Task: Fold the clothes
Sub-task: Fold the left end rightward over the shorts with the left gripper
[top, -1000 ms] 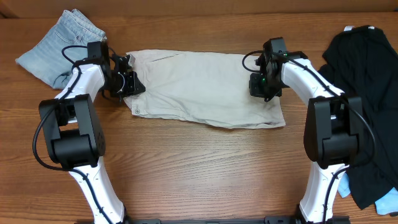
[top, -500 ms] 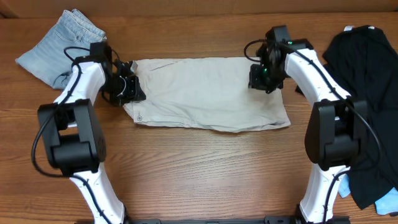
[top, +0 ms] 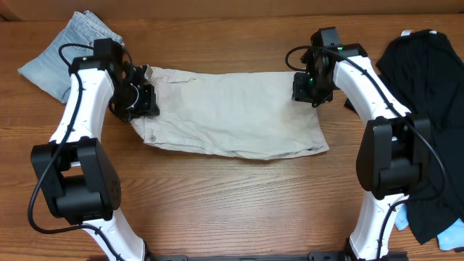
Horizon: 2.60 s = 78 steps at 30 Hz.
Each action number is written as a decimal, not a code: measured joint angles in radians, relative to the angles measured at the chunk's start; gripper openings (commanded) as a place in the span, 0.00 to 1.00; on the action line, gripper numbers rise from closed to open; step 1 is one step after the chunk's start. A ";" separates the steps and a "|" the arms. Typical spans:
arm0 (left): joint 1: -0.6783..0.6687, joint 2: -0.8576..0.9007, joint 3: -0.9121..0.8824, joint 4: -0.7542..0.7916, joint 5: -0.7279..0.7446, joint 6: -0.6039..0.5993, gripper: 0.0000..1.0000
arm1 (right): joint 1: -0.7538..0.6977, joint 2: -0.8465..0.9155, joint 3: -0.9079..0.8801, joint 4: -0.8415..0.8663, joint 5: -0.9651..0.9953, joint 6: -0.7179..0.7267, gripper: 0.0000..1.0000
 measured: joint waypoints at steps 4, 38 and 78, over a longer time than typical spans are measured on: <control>0.000 0.000 0.108 -0.094 -0.032 0.034 0.04 | 0.000 0.000 -0.026 0.014 0.002 0.000 0.33; -0.138 -0.002 0.357 -0.219 -0.150 0.037 0.04 | 0.042 -0.039 -0.212 0.144 -0.117 0.000 0.04; -0.668 0.381 0.537 -0.056 -0.111 -0.272 0.82 | -0.017 -0.127 -0.308 0.173 -0.240 0.040 0.09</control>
